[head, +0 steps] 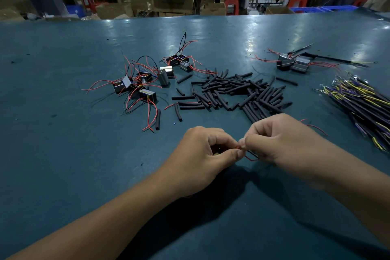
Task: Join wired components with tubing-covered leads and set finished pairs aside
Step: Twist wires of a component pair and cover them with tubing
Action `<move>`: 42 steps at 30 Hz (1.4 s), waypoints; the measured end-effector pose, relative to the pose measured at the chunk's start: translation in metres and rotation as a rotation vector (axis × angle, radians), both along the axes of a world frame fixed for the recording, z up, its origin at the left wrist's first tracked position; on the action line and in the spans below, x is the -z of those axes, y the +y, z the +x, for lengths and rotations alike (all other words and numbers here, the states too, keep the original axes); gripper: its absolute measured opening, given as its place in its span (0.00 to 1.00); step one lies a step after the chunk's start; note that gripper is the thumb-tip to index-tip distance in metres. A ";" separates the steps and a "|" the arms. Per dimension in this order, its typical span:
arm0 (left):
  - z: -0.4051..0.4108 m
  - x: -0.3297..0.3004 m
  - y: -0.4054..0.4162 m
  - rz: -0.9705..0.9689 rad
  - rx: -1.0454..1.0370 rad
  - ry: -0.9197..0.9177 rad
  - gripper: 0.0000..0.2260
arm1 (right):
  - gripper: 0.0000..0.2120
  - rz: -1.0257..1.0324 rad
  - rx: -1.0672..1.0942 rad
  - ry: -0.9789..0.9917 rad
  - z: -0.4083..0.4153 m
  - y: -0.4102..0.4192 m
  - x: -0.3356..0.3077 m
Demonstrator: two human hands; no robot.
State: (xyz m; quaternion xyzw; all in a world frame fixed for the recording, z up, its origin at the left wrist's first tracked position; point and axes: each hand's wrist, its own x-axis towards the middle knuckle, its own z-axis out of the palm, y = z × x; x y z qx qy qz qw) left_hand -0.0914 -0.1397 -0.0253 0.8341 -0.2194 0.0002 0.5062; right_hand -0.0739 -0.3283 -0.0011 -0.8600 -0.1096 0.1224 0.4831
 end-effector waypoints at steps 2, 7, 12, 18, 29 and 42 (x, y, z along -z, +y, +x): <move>-0.001 0.000 0.000 0.004 0.011 0.001 0.03 | 0.13 0.093 0.010 0.127 0.000 0.001 -0.001; 0.002 -0.002 0.004 -0.036 0.038 0.039 0.04 | 0.06 -0.055 -0.185 -0.313 0.003 -0.006 -0.005; 0.004 -0.002 0.006 -0.065 0.059 0.104 0.03 | 0.06 -0.367 -0.469 -0.884 0.011 -0.017 -0.008; 0.003 -0.002 0.005 -0.052 0.071 0.104 0.03 | 0.12 -0.446 -0.522 -1.015 0.012 -0.018 -0.011; 0.003 -0.003 0.004 -0.006 0.056 0.029 0.04 | 0.10 -0.329 -0.341 -0.542 0.006 -0.011 -0.006; 0.005 -0.004 0.008 -0.017 0.113 0.120 0.04 | 0.08 -0.420 -0.521 -0.961 0.016 -0.026 -0.009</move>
